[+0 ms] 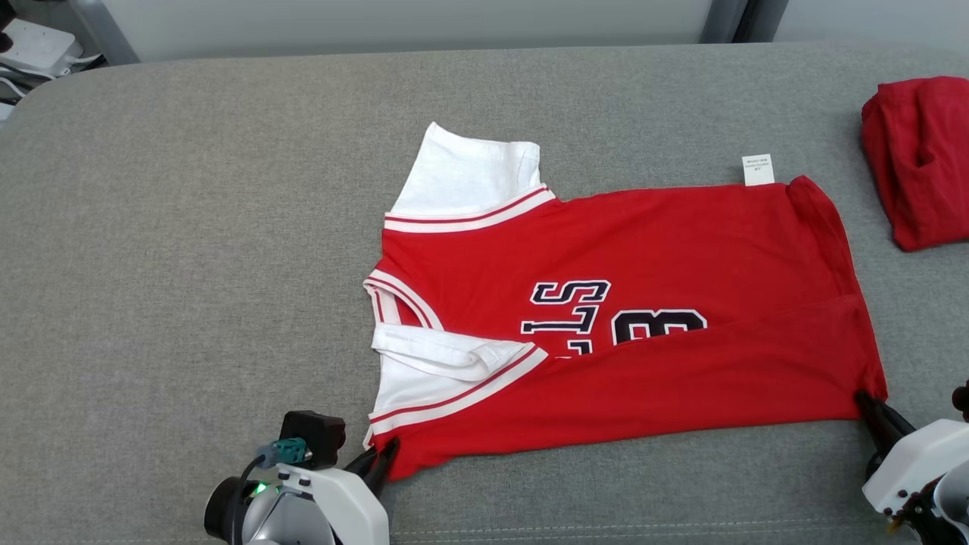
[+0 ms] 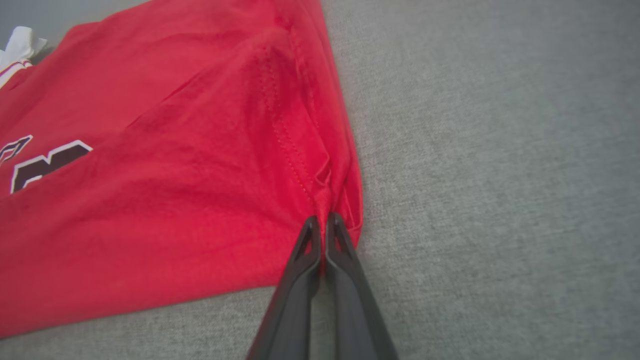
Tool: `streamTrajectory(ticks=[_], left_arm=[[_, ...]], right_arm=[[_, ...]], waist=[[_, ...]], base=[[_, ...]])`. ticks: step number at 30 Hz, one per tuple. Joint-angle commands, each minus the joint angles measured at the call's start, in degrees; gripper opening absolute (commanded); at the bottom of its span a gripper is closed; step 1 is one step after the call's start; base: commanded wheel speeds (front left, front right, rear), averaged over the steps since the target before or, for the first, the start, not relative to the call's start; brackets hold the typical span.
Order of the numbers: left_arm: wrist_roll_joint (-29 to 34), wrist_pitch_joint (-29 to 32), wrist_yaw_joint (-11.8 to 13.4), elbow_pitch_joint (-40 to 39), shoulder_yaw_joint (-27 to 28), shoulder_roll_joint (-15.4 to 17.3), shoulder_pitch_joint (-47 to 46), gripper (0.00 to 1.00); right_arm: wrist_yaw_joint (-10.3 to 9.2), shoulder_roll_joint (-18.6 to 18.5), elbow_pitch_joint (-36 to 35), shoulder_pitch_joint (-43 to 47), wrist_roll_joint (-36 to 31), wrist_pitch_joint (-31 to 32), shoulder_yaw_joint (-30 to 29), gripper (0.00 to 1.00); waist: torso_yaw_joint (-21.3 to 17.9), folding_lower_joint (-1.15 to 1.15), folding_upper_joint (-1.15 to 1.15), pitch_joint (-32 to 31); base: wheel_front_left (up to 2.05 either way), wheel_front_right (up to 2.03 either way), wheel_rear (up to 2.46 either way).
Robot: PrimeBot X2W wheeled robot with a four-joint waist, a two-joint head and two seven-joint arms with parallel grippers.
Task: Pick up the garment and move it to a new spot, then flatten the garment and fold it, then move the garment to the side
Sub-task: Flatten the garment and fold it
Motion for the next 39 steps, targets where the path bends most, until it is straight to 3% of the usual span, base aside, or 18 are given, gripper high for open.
streamTrajectory(ticks=[1, 2, 3, 11, 17, 28, 33, 39], left_arm=[[-0.2, -1.0, 0.7, -0.4, 2.2, 0.9, -1.6, 0.38], [-0.1, -1.5, 1.1, 0.0, 2.4, 0.8, -1.6, 1.00], [0.1, -1.9, 1.4, 0.3, 2.4, 0.8, -1.5, 1.00], [0.6, -7.4, 4.7, -1.5, 5.5, 1.1, -0.1, 1.00], [0.4, -13.9, 6.7, -3.6, 8.8, 0.5, 0.6, 1.00], [1.4, -26.3, 7.6, -4.8, 12.1, -2.8, 1.4, 1.00], [2.2, -27.6, 7.3, -4.3, 13.5, -4.7, 2.3, 1.00], [3.4, -27.7, 5.9, 0.9, 13.4, -5.5, -3.1, 1.00]], right_arm=[[-0.10, -1.5, 1.2, 1.7, -0.5, -0.5, 1.0, 0.36], [-0.10, -1.5, 1.4, 1.6, -0.7, -0.9, 0.9, 0.93], [-0.10, -1.5, 1.7, 1.6, -0.9, -1.3, 0.7, 1.00], [-0.10, -2.4, 1.9, 0.7, -5.8, -4.7, -3.5, 1.00], [-0.10, -1.3, -3.0, 0.4, -13.7, -4.9, -11.5, 1.00], [-0.10, 9.5, -22.2, 10.1, -33.6, -4.9, -28.0, 1.00], [-0.10, 14.0, -27.4, 14.6, -38.3, -4.9, -30.0, 1.00], [-0.10, 15.6, -28.6, 16.1, -39.9, -4.9, -29.6, 1.00]], waist=[[-0.2, 0.00, 0.00, -0.4], [-0.3, 0.00, 0.00, -0.7], [-0.4, 0.00, 0.00, -1.0], [-0.8, 0.00, 0.00, -3.4], [-0.9, 0.00, 0.00, -4.6], [-1.1, 0.00, 0.00, -7.6], [-1.3, 0.00, 0.00, -8.4], [-2.2, 0.00, 0.00, -7.5]], base=[[0.00, 0.00, 0.00], [0.00, 0.00, 0.00], [0.00, 0.00, 0.00], [0.00, 0.00, 0.00], [0.00, 0.00, 0.00], [0.00, 0.00, 0.00], [0.00, 0.00, 0.00], [0.00, 0.00, 0.00]])
